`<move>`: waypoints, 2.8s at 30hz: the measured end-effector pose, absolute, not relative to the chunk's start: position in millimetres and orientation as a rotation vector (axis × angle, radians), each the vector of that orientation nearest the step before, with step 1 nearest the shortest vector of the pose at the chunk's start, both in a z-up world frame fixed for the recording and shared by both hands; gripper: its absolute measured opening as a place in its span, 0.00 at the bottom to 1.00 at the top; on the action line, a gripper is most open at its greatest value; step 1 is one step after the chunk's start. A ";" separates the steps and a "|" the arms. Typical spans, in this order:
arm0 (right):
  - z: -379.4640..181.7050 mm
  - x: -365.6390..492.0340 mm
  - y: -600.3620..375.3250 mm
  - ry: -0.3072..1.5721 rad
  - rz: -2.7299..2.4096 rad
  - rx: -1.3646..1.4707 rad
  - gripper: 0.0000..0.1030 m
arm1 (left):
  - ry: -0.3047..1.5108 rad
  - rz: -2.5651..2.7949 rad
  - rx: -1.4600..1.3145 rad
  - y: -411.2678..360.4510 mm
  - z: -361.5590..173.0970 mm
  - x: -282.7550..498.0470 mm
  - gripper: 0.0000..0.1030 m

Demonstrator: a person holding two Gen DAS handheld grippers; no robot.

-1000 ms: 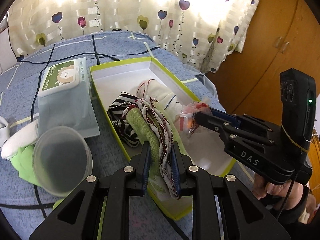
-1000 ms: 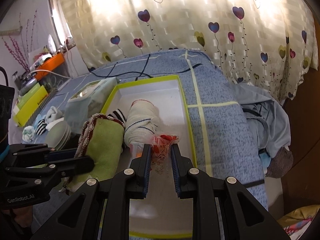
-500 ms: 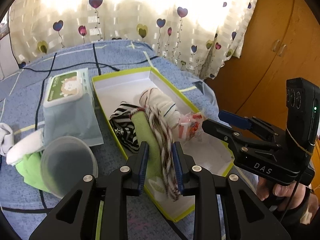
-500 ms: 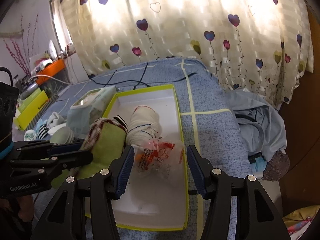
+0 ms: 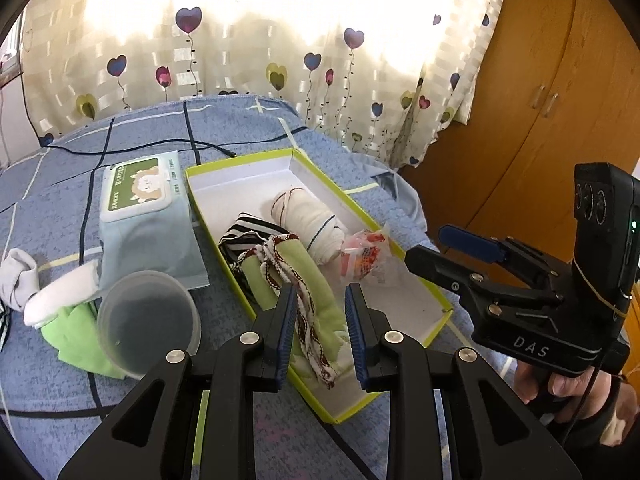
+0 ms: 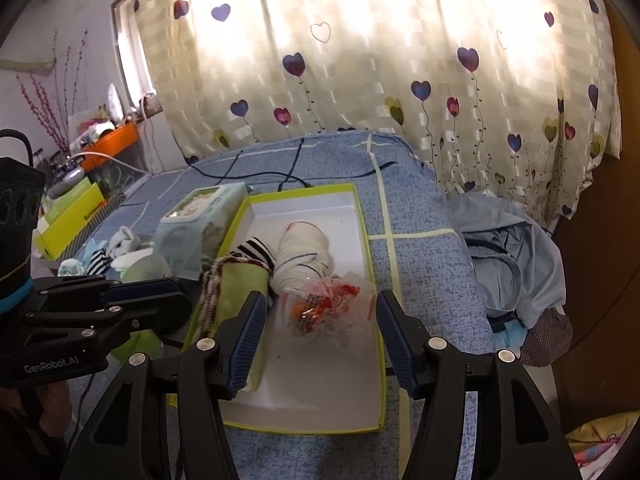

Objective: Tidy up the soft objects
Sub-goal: 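Move both tools back toward the green cloth and white towel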

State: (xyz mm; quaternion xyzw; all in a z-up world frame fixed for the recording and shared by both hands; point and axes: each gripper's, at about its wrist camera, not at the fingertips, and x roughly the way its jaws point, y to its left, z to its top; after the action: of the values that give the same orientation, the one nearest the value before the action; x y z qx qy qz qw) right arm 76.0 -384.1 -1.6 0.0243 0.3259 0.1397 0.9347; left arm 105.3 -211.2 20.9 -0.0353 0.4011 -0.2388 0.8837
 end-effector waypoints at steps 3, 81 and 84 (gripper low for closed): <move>2.8 70.3 -380.2 0.656 0.292 0.046 0.60 | 0.820 -0.493 -0.083 -207.0 26.2 100.2 0.25; 24.6 83.6 -239.4 0.604 0.583 -0.042 0.80 | 0.910 -0.125 -0.227 -46.4 -37.4 132.3 0.55; 23.3 86.0 -240.3 0.605 0.586 -0.041 0.80 | 0.943 -0.120 -0.204 -50.7 -46.3 137.8 0.55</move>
State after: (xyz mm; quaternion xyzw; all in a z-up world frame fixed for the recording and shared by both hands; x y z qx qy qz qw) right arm 86.0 -240.3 23.3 -0.0200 0.2938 0.2842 0.9124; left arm 137.8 -50.7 -46.3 -0.0979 0.4532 -0.0578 0.8841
